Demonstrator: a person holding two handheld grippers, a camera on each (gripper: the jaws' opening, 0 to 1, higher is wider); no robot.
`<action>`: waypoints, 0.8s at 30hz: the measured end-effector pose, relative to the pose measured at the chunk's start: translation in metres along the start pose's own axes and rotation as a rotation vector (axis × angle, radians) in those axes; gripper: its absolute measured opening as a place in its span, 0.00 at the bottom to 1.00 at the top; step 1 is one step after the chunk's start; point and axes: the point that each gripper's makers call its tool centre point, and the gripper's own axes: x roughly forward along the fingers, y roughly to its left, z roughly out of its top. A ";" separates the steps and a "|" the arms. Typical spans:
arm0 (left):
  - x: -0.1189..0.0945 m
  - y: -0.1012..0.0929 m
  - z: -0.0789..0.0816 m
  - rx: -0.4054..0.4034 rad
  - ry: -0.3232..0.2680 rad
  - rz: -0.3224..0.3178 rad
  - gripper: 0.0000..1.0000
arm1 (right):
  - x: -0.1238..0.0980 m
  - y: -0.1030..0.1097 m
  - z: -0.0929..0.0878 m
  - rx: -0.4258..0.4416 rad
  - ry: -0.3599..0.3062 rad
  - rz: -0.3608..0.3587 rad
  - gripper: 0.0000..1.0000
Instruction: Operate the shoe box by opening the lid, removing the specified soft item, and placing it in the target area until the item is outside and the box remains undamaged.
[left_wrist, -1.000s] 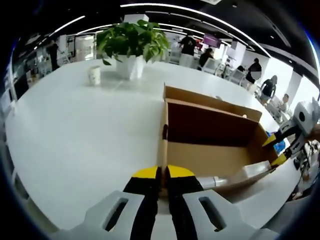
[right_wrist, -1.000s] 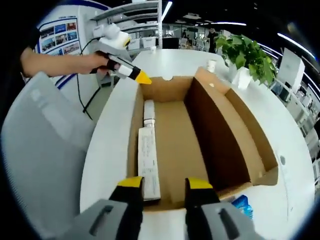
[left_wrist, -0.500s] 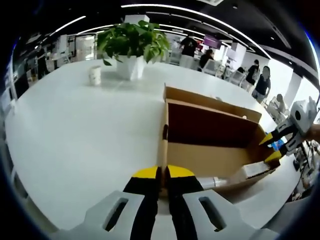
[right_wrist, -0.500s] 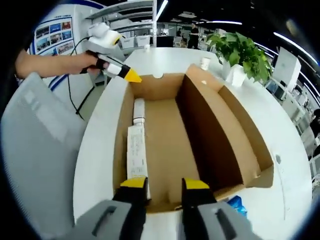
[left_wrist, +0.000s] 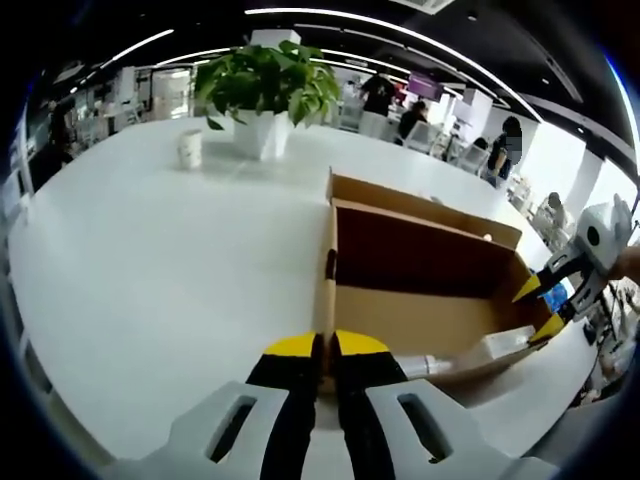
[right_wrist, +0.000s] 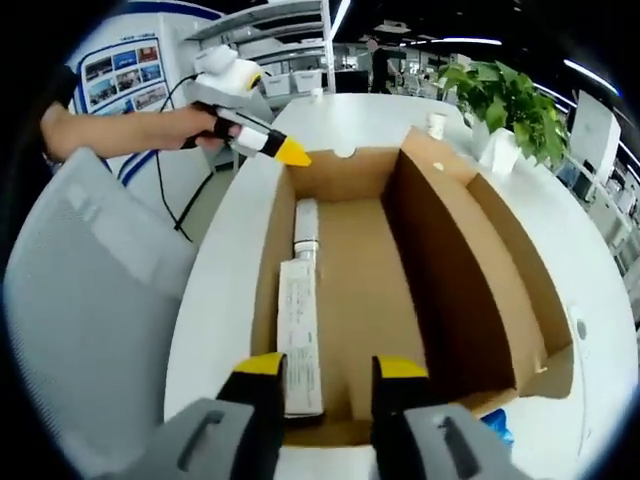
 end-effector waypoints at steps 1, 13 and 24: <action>0.000 0.000 0.000 -0.004 -0.001 -0.001 0.03 | -0.001 0.000 -0.001 -0.005 0.010 0.017 0.32; 0.000 0.000 0.000 -0.011 -0.006 -0.005 0.03 | -0.001 -0.004 -0.002 -0.110 0.084 0.068 0.39; 0.002 0.001 0.001 -0.015 -0.008 -0.007 0.03 | -0.005 -0.017 -0.003 -0.147 0.106 0.021 0.36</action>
